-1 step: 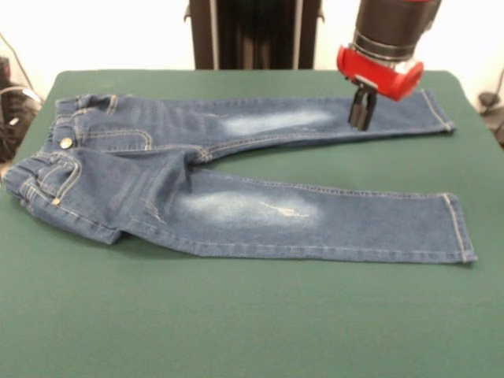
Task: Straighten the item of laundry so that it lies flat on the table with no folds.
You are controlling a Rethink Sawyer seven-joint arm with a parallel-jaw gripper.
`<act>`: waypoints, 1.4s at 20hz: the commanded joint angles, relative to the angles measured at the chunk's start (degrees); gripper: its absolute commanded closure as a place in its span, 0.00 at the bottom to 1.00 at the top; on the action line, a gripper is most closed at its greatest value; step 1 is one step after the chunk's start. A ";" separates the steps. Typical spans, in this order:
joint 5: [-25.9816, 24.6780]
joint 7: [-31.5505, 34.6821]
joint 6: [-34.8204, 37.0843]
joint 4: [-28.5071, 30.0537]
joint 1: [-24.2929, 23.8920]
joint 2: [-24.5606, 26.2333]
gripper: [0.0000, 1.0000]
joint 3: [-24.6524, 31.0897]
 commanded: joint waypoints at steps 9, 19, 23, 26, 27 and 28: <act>-7.82 -10.32 8.12 -13.00 -3.81 9.60 1.00 9.53; -9.44 -6.45 4.08 -13.41 -3.59 13.04 1.00 10.63; -9.15 -4.53 2.48 -12.95 -3.86 14.31 1.00 11.13; -9.58 -3.15 0.93 -13.15 -3.04 15.17 1.00 10.34; -9.02 -2.10 0.22 -12.69 -3.03 15.49 1.00 10.33; -8.84 -1.82 0.02 -12.55 -3.05 15.77 1.00 10.38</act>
